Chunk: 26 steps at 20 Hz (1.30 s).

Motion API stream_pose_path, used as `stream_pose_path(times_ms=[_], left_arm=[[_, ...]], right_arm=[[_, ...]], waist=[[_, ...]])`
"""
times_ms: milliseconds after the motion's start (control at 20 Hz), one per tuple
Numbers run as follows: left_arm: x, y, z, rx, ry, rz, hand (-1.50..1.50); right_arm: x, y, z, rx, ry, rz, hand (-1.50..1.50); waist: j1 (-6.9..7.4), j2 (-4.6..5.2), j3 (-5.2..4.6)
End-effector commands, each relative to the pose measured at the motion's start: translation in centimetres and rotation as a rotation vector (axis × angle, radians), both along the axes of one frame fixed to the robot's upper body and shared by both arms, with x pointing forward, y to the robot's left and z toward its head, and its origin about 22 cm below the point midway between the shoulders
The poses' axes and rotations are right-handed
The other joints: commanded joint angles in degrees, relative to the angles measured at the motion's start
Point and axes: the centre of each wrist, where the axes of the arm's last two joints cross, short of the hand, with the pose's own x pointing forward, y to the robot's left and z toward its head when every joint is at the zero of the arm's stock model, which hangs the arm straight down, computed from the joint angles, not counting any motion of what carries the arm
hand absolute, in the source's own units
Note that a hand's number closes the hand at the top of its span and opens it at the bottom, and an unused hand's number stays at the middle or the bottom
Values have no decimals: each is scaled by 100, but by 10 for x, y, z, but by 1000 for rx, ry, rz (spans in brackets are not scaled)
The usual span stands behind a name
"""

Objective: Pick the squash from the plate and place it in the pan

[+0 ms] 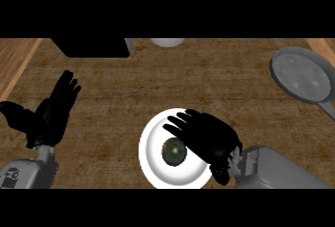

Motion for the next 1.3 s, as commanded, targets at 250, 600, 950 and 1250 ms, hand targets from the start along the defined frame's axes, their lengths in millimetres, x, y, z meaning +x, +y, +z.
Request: stream_pose_path(times_ms=[250, 600, 950, 1250], left_arm=[[12, -1, 5, 1, -4, 17, 0], [10, -5, 15, 13, -14, 10, 0], [-6, -4, 13, -18, -18, -17, 0], [-4, -1, 10, 0, -12, -4, 0]], right_arm=[[-37, 15, 0, -101, -124, -17, -150], [-22, 55, -7, -70, -99, -15, -150], [-15, 64, -35, -146, -133, -69, -150], [-6, 60, -45, -134, -101, -75, -150]], waist=[[-34, 6, 3], [-5, 10, 3], [12, 10, 3], [0, 8, 3]])
